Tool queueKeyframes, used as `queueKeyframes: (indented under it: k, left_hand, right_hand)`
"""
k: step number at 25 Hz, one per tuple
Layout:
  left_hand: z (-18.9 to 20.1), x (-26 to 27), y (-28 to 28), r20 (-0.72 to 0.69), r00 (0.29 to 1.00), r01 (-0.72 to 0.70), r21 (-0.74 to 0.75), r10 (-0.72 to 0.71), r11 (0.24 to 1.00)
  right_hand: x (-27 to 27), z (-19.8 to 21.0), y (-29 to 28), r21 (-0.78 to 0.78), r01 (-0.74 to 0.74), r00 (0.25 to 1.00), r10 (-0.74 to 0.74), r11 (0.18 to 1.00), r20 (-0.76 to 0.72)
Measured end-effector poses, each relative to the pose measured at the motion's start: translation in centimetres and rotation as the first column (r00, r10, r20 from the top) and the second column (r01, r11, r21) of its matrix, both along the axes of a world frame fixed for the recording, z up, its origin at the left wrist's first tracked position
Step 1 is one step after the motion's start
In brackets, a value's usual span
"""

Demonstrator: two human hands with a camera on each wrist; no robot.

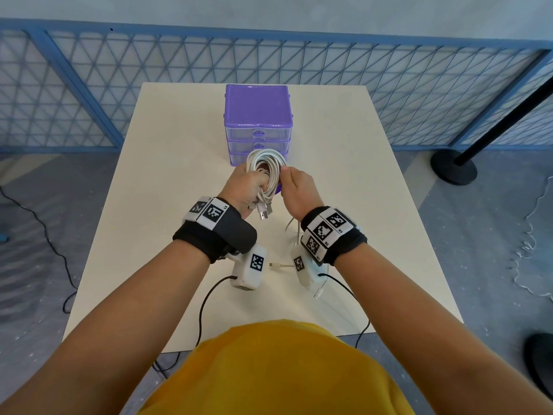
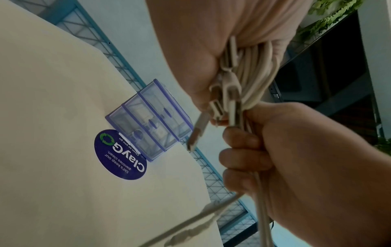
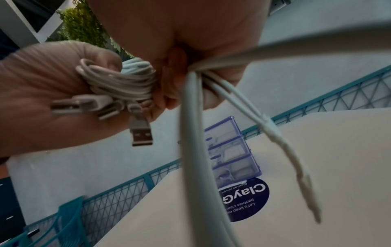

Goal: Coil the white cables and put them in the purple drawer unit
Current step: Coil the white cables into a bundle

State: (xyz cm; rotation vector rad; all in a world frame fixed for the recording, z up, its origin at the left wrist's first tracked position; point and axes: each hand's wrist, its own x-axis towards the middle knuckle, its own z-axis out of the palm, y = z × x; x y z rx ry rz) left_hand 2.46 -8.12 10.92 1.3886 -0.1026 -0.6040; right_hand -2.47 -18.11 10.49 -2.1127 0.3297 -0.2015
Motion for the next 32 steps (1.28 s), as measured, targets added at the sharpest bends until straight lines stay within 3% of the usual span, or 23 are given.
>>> queueKeyframes:
  k: [3, 9, 14, 19, 24, 29, 32]
  left_hand:
    - [0.2, -0.2, -0.2, -0.042, 0.999, 0.020, -0.038, -0.022, 0.999]
    - [0.7, -0.5, -0.1, -0.206, 0.971, 0.049, -0.327, -0.122, 0.944]
    - [0.8, -0.6, -0.4, -0.214, 0.976, -0.017, -0.294, -0.049, 0.956]
    - [0.8, 0.6, -0.3, -0.326, 0.936, -0.240, -0.309, 0.134, 0.920]
    - [-0.2, 2.7, 0.8, -0.134, 0.952, -0.297, -0.216, 0.273, 0.930]
    - [-1.1, 3.7, 2.1, 0.023, 0.944, -0.328, -0.077, 0.331, 0.942]
    - [-0.4, 3.2, 2.1, 0.268, 0.928, -0.284, 0.062, 0.258, 0.957]
  right_hand:
    - [0.2, 0.1, 0.4, 0.065, 0.066, 0.998, -0.066, 0.996, -0.005]
    - [0.6, -0.3, 0.7, 0.217, 0.101, 0.993, -0.083, 0.971, -0.090]
    - [-0.1, -0.6, 0.4, 0.307, -0.008, 0.987, 0.057, 0.952, -0.153]
    - [-1.4, -1.8, -0.5, 0.256, -0.106, 0.967, 0.160, 0.961, -0.200]
    - [-2.4, -2.7, -0.5, 0.090, -0.201, 0.946, 0.217, 0.975, -0.240]
    - [-1.9, -1.9, -1.2, -0.083, -0.344, 0.905, 0.307, 0.935, -0.294]
    - [-1.8, -1.0, -1.0, -0.213, -0.422, 0.878, 0.339, 0.881, -0.338]
